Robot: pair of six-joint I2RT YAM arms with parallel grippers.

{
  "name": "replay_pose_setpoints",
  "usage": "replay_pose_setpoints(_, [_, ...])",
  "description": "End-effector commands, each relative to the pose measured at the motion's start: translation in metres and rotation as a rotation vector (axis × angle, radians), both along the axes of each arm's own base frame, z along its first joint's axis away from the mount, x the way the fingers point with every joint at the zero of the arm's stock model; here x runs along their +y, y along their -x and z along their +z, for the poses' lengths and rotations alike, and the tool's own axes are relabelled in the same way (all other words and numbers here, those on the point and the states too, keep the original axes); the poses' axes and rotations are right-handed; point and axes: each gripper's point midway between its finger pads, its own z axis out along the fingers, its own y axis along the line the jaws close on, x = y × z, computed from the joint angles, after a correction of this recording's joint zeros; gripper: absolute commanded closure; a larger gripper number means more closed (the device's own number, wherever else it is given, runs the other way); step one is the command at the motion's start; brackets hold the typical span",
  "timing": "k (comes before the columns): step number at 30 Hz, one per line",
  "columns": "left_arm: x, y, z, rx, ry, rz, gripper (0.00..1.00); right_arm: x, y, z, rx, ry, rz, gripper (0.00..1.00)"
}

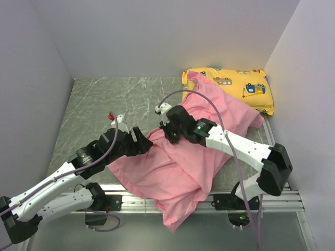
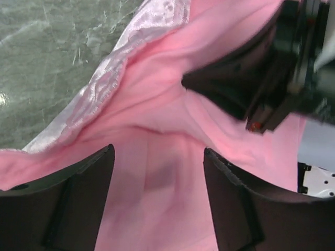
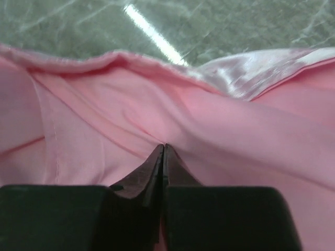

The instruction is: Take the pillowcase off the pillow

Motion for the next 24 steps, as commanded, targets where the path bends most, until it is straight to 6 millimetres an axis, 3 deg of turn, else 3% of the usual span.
replay_pose_setpoints(1, [-0.009,-0.002,0.015,-0.038,0.016,-0.037,0.24,-0.004,-0.054,0.021,-0.017,-0.071,-0.165,1.00])
replay_pose_setpoints(5, [-0.018,-0.012,0.034,-0.084,0.007,-0.054,0.19,-0.016,-0.101,0.045,-0.027,-0.183,-0.362,1.00])
replay_pose_setpoints(9, [-0.029,-0.029,0.037,-0.106,-0.037,-0.054,0.16,-0.011,-0.118,0.074,-0.062,-0.267,-0.396,1.00])
replay_pose_setpoints(18, [-0.054,-0.058,0.052,-0.140,-0.082,-0.052,0.14,-0.054,-0.179,0.108,-0.129,-0.346,-0.640,1.00])
replay_pose_setpoints(24, [-0.056,-0.068,0.053,-0.141,-0.144,-0.050,0.13,-0.068,-0.199,0.123,-0.143,-0.358,-0.677,1.00])
